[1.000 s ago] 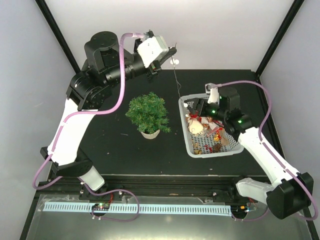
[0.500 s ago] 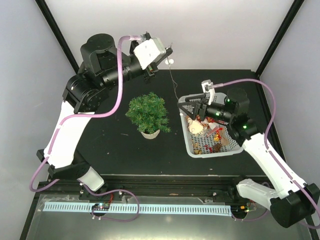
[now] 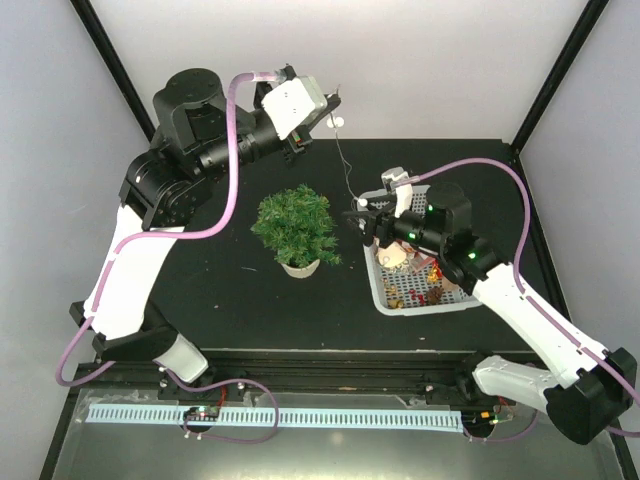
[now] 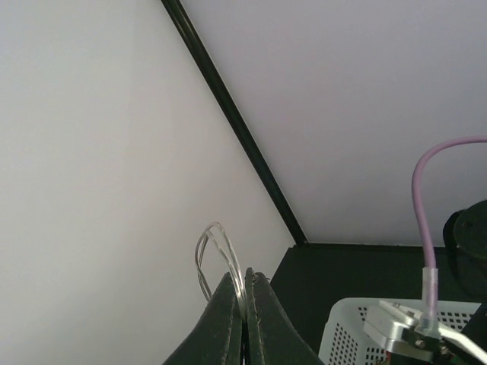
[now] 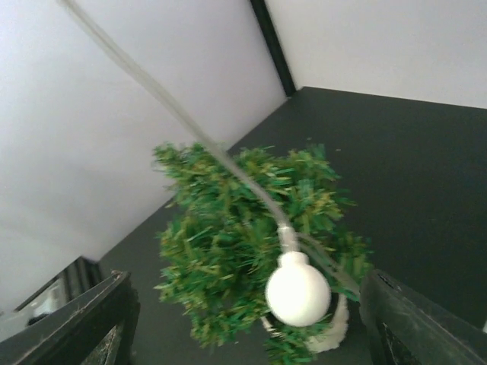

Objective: Decorate the small christmas tree

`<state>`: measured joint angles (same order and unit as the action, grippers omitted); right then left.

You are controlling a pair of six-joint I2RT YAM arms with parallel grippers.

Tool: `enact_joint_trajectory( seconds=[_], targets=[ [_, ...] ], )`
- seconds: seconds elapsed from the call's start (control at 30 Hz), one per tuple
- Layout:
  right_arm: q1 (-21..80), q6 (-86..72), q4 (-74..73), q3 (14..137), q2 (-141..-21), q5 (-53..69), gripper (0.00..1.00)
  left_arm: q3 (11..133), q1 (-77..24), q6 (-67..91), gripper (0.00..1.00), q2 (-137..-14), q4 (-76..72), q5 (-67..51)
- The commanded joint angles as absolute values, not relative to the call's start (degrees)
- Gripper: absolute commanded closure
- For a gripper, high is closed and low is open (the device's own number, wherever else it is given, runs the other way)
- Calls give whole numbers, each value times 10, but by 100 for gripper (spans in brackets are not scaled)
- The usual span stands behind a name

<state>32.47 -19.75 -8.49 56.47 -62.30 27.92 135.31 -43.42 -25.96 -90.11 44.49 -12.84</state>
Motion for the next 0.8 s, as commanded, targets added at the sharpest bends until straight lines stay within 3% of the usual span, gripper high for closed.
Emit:
enact_joint_trajectory(
  seconds=[0.0, 0.27, 0.5, 0.77],
  targets=[
    [336, -185, -61, 575, -647, 163, 20, 1356, -434, -262, 98, -876, 443, -121],
    [357, -199, -36, 640, -754, 97, 24, 1361, -434, -264, 98, -852, 443, -124],
    [367, -233, 12, 659, -799, -30, 46, 1375, -434, -278, 98, -819, 452, -109],
    [368, -235, -50, 766, -859, -168, 40, 1358, -433, -303, 98, -761, 468, -87]
  ],
)
